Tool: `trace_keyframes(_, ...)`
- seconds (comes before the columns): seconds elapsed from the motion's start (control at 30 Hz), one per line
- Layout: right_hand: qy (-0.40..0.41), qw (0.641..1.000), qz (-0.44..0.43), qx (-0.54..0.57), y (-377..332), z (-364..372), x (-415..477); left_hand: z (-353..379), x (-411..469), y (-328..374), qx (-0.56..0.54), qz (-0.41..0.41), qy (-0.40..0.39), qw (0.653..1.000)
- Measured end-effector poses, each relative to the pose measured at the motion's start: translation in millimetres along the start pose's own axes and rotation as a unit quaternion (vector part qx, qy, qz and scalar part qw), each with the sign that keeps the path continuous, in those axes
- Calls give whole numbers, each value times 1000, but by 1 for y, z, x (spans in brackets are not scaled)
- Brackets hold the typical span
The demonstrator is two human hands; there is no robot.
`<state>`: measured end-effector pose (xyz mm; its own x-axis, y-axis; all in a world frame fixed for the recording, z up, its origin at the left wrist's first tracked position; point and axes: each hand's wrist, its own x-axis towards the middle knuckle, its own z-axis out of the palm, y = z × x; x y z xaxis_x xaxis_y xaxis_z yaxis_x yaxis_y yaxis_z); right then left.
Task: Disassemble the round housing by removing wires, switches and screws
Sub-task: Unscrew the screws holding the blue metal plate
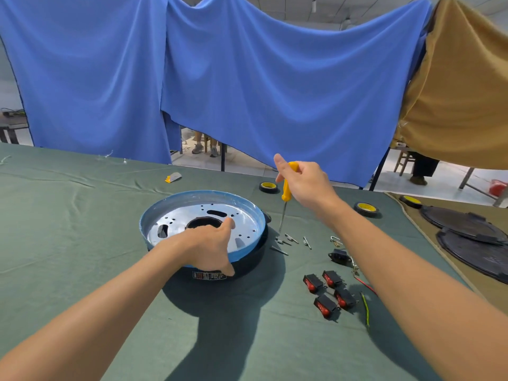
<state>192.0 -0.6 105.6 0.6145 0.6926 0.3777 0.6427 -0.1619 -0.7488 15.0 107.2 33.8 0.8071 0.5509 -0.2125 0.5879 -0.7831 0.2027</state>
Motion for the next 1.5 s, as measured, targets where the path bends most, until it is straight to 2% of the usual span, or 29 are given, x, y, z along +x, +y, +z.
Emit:
trace_keyframes(0.17, 20, 999, 35, 28, 8, 4, -8, -2, 1, -10, -14, 10, 13, 1000)
trace_keyframes(0.23, 13, 993, 83, 77, 9, 6, -7, -1, 4, -8, -18, 19, 16, 1000)
trace_keyframes(0.3, -25, 982, 155, 106, 13, 13, -10, 0, 6, -6, -21, 19, 16, 999)
trace_keyframes(0.43, -134, 956, 249, 81, 27, 36, -28, -2, 8, -6, -41, 13, 11, 999)
trace_keyframes(0.5, -146, 941, 285, 113, 31, 47, -33, -4, 7, -8, -51, 12, 14, 999)
trace_keyframes(0.63, -117, 911, 340, 200, 38, 60, -30, -15, 4, -12, -77, 3, 44, 996)
trace_keyframes(0.77, -131, 925, 337, 117, 47, 70, -31, -22, 4, -12, -79, -1, 64, 995)
trace_keyframes(0.87, -133, 940, 303, 87, 53, 75, -28, -18, 4, -13, -79, 0, 68, 995)
trace_keyframes(1.03, -213, 944, 251, 22, 50, 67, -24, -16, 4, -11, -89, -2, 78, 993)
trace_keyframes(1.33, -108, 983, 144, 39, 7, 58, 2, -44, -6, -14, -147, 2, 98, 984)
trace_keyframes(1.5, -135, 980, 145, 32, -5, 63, 2, -46, -8, -18, -143, -10, 106, 984)
